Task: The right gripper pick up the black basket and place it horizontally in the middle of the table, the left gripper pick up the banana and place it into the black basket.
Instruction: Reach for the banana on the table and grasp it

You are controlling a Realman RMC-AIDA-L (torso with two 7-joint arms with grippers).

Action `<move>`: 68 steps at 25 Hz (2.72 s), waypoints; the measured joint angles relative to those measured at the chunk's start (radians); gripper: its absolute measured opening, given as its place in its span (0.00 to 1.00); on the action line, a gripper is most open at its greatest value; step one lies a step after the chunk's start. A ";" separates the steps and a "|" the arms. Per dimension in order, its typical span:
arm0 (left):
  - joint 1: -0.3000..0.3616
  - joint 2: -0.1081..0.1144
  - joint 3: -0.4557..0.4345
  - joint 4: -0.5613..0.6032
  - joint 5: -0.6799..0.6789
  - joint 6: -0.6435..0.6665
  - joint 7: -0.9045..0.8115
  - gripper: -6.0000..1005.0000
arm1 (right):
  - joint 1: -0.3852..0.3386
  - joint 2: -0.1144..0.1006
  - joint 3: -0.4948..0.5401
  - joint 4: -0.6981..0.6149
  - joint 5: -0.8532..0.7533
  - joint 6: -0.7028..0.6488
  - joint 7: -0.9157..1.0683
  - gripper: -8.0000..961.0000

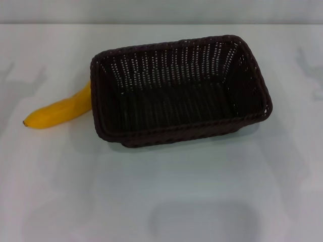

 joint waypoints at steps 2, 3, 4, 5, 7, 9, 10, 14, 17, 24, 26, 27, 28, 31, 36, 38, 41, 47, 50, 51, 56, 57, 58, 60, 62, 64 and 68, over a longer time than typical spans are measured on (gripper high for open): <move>-0.008 -0.002 -0.038 0.044 0.174 -0.045 -0.173 0.87 | 0.001 0.000 0.000 0.002 0.000 0.000 0.000 0.83; -0.016 -0.003 -0.057 0.065 0.261 -0.075 -0.257 0.87 | 0.001 -0.001 0.000 0.003 0.000 0.000 0.000 0.83; -0.026 -0.004 -0.074 0.082 0.342 -0.104 -0.330 0.87 | 0.002 -0.001 0.000 0.005 0.000 0.000 0.000 0.83; -0.042 -0.004 -0.093 0.096 0.430 -0.144 -0.399 0.87 | 0.003 -0.001 0.000 0.006 -0.002 0.000 0.000 0.83; -0.079 -0.008 -0.133 0.115 0.585 -0.234 -0.518 0.87 | 0.004 -0.002 0.001 0.010 -0.017 0.000 0.005 0.83; -0.108 -0.010 -0.161 0.124 0.676 -0.295 -0.583 0.87 | 0.005 -0.002 0.004 0.012 -0.044 0.001 0.021 0.83; -0.122 -0.011 -0.172 0.131 0.726 -0.332 -0.611 0.87 | 0.006 -0.002 0.005 0.013 -0.057 0.001 0.032 0.83; -0.141 -0.009 -0.173 0.142 0.783 -0.394 -0.613 0.87 | 0.005 -0.002 0.009 0.020 -0.087 0.002 0.062 0.83; -0.156 -0.006 -0.169 0.141 0.805 -0.430 -0.592 0.87 | 0.000 0.000 0.009 0.028 -0.105 0.005 0.065 0.83; -0.178 -0.006 -0.149 0.132 0.815 -0.524 -0.512 0.87 | -0.006 -0.002 0.001 0.035 -0.108 0.007 0.065 0.83; -0.182 -0.004 -0.130 0.129 0.820 -0.546 -0.502 0.87 | -0.014 -0.001 0.003 0.044 -0.116 0.007 0.065 0.83; -0.183 -0.004 -0.127 0.129 0.821 -0.549 -0.502 0.87 | -0.020 0.000 0.005 0.049 -0.122 0.007 0.065 0.83; -0.183 -0.004 -0.126 0.128 0.821 -0.550 -0.500 0.87 | -0.027 0.001 0.008 0.055 -0.130 0.008 0.065 0.83; -0.184 -0.006 -0.122 0.127 0.820 -0.551 -0.496 0.87 | -0.038 0.003 0.011 0.066 -0.143 0.008 0.065 0.83; -0.186 -0.008 -0.110 0.108 0.823 -0.545 -0.495 0.87 | -0.043 0.003 0.008 0.071 -0.146 0.008 0.065 0.83; -0.193 -0.008 -0.110 0.084 0.823 -0.535 -0.487 0.87 | -0.045 0.002 0.003 0.071 -0.147 0.008 0.065 0.83; -0.203 -0.010 -0.108 0.037 0.815 -0.517 -0.466 0.87 | -0.050 0.003 0.001 0.072 -0.154 0.009 0.066 0.83; -0.210 -0.011 -0.085 -0.053 0.777 -0.456 -0.417 0.87 | -0.054 0.003 -0.009 0.072 -0.156 0.025 0.065 0.83; -0.220 -0.011 -0.084 -0.091 0.749 -0.442 -0.391 0.87 | -0.054 0.003 -0.014 0.073 -0.156 0.030 0.065 0.83; -0.224 -0.011 -0.084 -0.103 0.744 -0.434 -0.386 0.87 | -0.054 0.003 -0.017 0.074 -0.156 0.030 0.066 0.83; -0.241 -0.011 -0.083 -0.145 0.739 -0.422 -0.369 0.87 | -0.054 0.003 -0.025 0.074 -0.157 0.031 0.066 0.83; -0.244 -0.011 -0.083 -0.152 0.738 -0.422 -0.367 0.87 | -0.054 0.003 -0.026 0.074 -0.157 0.031 0.066 0.83; -0.246 -0.011 -0.082 -0.159 0.738 -0.421 -0.366 0.87 | -0.055 0.003 -0.027 0.074 -0.158 0.031 0.065 0.83; -0.251 -0.010 -0.082 -0.176 0.738 -0.416 -0.363 0.87 | -0.055 0.003 -0.032 0.074 -0.158 0.031 0.066 0.83; -0.257 -0.010 -0.081 -0.194 0.737 -0.410 -0.355 0.87 | -0.055 0.003 -0.035 0.074 -0.158 0.031 0.066 0.83; -0.262 -0.010 -0.079 -0.213 0.734 -0.403 -0.346 0.87 | -0.055 0.003 -0.036 0.074 -0.158 0.031 0.066 0.83; -0.269 -0.011 -0.070 -0.243 0.722 -0.388 -0.332 0.87 | -0.057 0.003 -0.037 0.074 -0.158 0.032 0.066 0.83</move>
